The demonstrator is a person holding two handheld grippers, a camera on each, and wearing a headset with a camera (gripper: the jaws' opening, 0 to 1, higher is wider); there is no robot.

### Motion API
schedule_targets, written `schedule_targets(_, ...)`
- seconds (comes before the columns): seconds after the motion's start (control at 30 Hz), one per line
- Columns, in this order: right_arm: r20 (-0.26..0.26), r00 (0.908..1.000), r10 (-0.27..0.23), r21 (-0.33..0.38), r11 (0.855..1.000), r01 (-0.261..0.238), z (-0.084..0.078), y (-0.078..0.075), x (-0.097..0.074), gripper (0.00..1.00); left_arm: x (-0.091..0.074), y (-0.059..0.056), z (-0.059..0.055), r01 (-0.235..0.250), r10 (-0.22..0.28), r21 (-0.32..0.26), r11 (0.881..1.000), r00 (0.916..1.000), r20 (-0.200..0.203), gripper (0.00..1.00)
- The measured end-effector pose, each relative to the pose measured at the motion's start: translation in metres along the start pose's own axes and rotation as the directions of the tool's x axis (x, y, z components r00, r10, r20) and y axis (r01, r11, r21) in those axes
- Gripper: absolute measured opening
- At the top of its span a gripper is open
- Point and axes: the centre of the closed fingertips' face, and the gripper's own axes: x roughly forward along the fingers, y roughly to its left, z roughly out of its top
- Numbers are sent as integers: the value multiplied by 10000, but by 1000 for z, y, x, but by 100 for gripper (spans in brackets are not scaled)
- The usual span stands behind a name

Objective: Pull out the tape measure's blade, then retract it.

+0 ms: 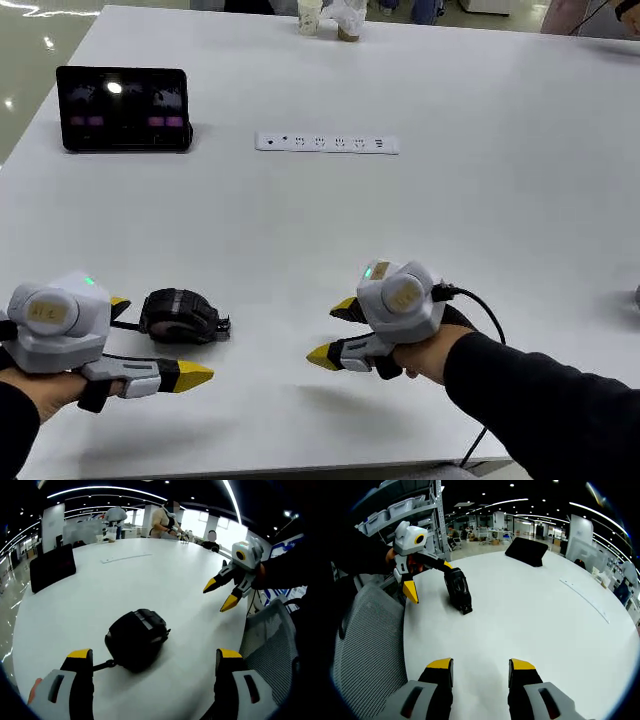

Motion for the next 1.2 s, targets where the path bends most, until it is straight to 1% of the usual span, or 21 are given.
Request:
schedule_targets(0.03,-7,10000,-21,-22,10000,21,-3,0,-2,43,-2,1,-1,7,-7,-52,10000,10000,-8,99)
schedule_targets(0.07,-22,10000,-58,-25,10000,58,-7,-1,-7,43,-3,1,-1,128,-127,-196,9997,9999,35,99)
schedule_targets(0.13,26,9999,-136,93,9999,136,-13,-3,-13,45,-6,3,-3,134,-134,-234,9996,9999,27,99)
schedule_targets(0.23,44,9997,-257,283,9993,256,-21,-6,-23,48,-10,3,-6,277,-278,-281,9992,9996,-41,99)
schedule_targets(0.33,-26,9992,-391,331,9987,392,-30,-11,-32,50,-14,6,-10,272,-275,-138,9995,9994,-222,99)
schedule_targets(0.37,-45,9990,-452,372,9983,453,-33,-13,-35,50,-16,8,-11,258,-260,-96,9996,9994,-221,99)
schedule_targets(0.47,174,9987,-469,605,9971,457,-38,-15,-47,53,-21,11,-14,255,-260,-216,9994,9994,-247,99)
schedule_targets(0.53,183,9983,-560,632,9965,548,-43,-18,-55,55,-25,14,-17,204,-211,-232,9995,9993,-302,99)
schedule_targets(0.63,173,9974,-705,651,9955,693,-50,-23,-65,56,-31,15,-19,231,-239,-300,9993,9994,-260,99)
schedule_targets(0.77,273,9951,-953,1059,9901,919,-59,-31,-78,61,-38,16,-21,302,-308,-264,9992,9993,-226,99)
schedule_targets(0.87,402,9958,-817,1199,9898,764,-65,-31,-85,67,-41,17,-25,343,-353,-291,9990,9988,-333,99)
schedule_targets(0.9,375,9962,-785,1229,9897,733,-70,-32,-88,69,-42,19,-28,311,-320,-240,9992,9986,-421,99)
schedule_targets(1.0,132,9963,-845,1170,9897,824,-81,-35,-94,75,-45,22,-30,288,-299,-250,9993,9986,-439,99)
schedule_targets(1.1,26,9951,-983,978,9904,976,-87,-35,-101,79,-47,26,-30,240,-251,-275,9993,9988,-420,99)
schedule_targets(1.2,-59,9945,-1049,1045,9890,1050,-95,-36,-106,86,-50,29,-32,211,-218,-149,9997,9985,-510,99)
